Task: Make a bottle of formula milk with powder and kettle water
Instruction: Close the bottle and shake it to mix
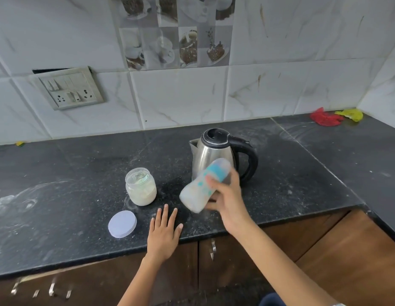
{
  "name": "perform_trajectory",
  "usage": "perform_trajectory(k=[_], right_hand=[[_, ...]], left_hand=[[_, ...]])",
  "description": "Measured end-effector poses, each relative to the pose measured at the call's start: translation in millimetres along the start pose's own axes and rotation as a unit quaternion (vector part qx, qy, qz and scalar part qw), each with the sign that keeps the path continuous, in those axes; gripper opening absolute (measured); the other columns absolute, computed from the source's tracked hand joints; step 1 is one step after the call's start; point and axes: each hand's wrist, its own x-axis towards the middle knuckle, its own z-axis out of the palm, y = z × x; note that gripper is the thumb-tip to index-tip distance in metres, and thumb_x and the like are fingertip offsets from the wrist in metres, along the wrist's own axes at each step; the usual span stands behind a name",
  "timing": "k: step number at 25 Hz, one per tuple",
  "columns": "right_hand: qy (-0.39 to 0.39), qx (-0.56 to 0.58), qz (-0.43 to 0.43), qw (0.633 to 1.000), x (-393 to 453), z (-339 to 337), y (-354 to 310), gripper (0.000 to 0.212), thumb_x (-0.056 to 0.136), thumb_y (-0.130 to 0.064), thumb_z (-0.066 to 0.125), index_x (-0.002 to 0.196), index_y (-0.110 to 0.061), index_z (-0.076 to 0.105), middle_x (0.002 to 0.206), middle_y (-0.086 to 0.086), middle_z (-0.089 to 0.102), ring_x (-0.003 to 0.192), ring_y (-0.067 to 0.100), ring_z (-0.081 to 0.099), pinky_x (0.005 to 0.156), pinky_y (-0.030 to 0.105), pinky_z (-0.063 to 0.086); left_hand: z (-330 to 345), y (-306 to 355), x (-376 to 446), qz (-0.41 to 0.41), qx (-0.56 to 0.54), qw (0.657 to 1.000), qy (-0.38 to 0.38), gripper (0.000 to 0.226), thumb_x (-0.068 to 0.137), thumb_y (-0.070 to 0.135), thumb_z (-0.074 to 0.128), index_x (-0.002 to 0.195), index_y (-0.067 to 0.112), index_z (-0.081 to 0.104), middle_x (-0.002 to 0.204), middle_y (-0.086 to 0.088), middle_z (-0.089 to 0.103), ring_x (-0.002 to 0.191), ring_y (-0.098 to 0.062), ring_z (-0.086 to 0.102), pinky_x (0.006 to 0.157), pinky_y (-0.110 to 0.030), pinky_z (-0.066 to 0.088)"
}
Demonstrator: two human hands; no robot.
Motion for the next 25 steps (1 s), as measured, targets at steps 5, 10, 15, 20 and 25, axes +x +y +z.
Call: perform_trajectory(k=[5,10,15,20,25], right_hand=[[-0.093,-0.071,0.055,0.992,-20.2,11.6,16.2,0.071,0.079,-0.011,0.075,0.135,-0.036,0.039,0.123,0.011,0.061,0.103,0.029,0.069,0.076,0.056,0.058],[0.032,0.073,0.025,0.997,3.7,3.1,-0.3,0.066,0.088,-0.012,0.067,0.14,-0.035,0.034,0.126,0.011,0.058,0.104,0.031,0.067,0.068,0.05,0.06],[-0.081,-0.06,0.033,0.994,-11.8,17.3,14.3,0.069,0.082,-0.008,0.072,0.136,-0.035,0.039,0.118,0.007,0.064,0.098,0.027,0.071,0.076,0.057,0.058],[-0.043,-0.008,0.025,0.999,-4.8,16.9,7.6,0.068,0.083,-0.012,0.071,0.136,-0.038,0.037,0.121,0.006,0.062,0.102,0.027,0.069,0.075,0.054,0.059],[0.002,0.019,0.03,0.999,-0.8,11.2,7.1,0.065,0.083,-0.01,0.069,0.137,-0.034,0.04,0.122,0.008,0.062,0.097,0.026,0.071,0.07,0.052,0.06]], left_hand=[[-7.7,8.0,-8.7,-0.046,-0.11,0.992,0.032,0.055,0.092,0.045,0.047,0.133,0.009,0.05,0.141,-0.015,0.047,0.131,-0.035,0.042,0.109,-0.052,0.032],[-6.5,7.0,-2.0,-0.042,-0.069,0.997,-0.014,0.067,0.096,0.053,0.008,0.133,0.016,0.051,0.139,-0.016,0.048,0.127,-0.038,0.046,0.098,-0.053,0.04],[4.1,-4.8,0.4,0.009,-0.013,0.999,0.038,0.06,0.093,0.051,0.024,0.14,0.018,0.041,0.15,-0.007,0.034,0.136,-0.031,0.035,0.108,-0.054,0.033],[-13.6,15.3,-11.3,-0.059,-0.088,0.993,0.046,0.054,0.098,0.046,0.031,0.129,0.008,0.053,0.14,-0.017,0.046,0.128,-0.038,0.045,0.105,-0.051,0.035],[-18.7,11.8,-10.0,-0.06,-0.06,0.995,-0.051,0.055,0.095,0.046,0.024,0.129,0.016,0.054,0.138,-0.012,0.05,0.125,-0.034,0.049,0.097,-0.05,0.042]])
